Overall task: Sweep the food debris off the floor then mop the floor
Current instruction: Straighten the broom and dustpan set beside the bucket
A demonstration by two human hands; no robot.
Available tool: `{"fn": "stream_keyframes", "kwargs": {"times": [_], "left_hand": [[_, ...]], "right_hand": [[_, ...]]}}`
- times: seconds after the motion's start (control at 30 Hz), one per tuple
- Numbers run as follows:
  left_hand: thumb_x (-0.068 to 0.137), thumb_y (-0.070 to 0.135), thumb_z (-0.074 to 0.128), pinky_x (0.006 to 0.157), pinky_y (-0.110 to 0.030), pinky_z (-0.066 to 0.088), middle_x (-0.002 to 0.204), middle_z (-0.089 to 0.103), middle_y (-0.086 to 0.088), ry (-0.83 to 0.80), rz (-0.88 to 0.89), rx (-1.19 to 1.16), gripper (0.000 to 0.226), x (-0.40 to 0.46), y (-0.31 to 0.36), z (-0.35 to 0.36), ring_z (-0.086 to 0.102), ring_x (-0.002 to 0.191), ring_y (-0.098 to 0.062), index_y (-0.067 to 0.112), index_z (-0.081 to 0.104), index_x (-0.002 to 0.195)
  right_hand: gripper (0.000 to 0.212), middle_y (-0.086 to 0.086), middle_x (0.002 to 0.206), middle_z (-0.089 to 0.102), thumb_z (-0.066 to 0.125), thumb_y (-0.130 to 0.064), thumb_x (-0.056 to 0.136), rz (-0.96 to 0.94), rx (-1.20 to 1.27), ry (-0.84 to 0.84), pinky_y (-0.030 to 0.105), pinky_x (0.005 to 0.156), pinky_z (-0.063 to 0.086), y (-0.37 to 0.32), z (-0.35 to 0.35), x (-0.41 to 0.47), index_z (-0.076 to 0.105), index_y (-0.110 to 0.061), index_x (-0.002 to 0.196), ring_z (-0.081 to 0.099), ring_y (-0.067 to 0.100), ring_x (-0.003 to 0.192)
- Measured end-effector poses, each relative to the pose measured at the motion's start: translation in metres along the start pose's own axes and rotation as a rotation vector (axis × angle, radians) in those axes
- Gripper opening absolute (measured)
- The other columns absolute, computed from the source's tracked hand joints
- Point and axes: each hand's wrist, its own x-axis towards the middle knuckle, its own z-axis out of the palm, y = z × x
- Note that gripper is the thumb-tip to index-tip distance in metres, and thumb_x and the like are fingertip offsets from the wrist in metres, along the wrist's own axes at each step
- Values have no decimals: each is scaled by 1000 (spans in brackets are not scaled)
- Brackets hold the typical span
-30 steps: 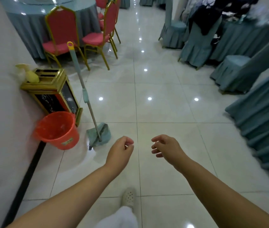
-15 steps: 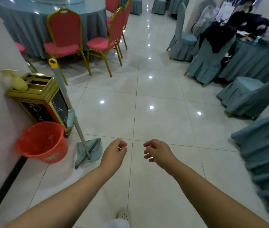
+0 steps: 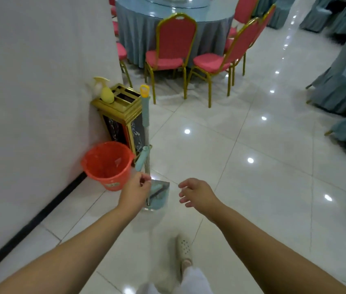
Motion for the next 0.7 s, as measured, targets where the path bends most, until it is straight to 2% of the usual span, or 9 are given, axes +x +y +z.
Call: {"fn": "stream_keyframes", "kwargs": {"times": [0.13,0.27,0.37,0.43,0.53,0.63,0.7], "left_hand": [[89,8,54,76,-40,51,81,60,3,96,-76,8,18,33,-4,-12,58,79,-21,24,55,79],[90,12,54,71,-43,52,78,60,4,185,-145,-24,23,71,3,-10,59,75,-21,31,53,77],[91,18,57,74,-41,53,85,60,7,214,-143,-70,15,106,23,-11,59,79,-18,31,52,85],[91,20,59,79,-40,54,92,59,8,200,-119,-98,15,129,41,-13,60,88,-18,28,53,102],[91,16,59,90,-32,49,104,57,9,160,-40,-56,37,160,71,-19,56,100,-12,19,50,127],[92,16,58,92,-24,45,118,59,9,50,15,-27,43,180,93,-23,55,109,-8,22,46,134],[93,17,57,85,-18,43,122,59,6,-20,-4,-73,41,187,100,-26,54,112,-10,24,48,132]], "right_hand": [[21,9,86,63,45,-3,91,-28,-58,-132,24,61,50,-21,17,55,62,-12,99,62,20,72],[20,12,85,61,45,-1,92,-7,-95,-268,25,60,47,-35,24,105,61,-10,102,59,18,68],[22,8,84,60,43,-1,93,25,-103,-344,25,61,47,-42,26,144,60,-9,104,56,14,64],[24,11,87,60,43,-1,93,62,-119,-369,25,60,48,-45,29,167,61,-6,109,56,14,64],[28,14,93,61,45,-1,92,142,-97,-419,23,57,48,-48,39,194,58,-2,117,57,14,65],[38,15,111,63,51,-2,92,235,-25,-486,21,58,52,-48,54,215,51,-2,131,60,15,76],[43,14,117,61,53,-2,94,304,56,-496,22,64,56,-49,61,224,46,-5,136,63,18,89]]}}
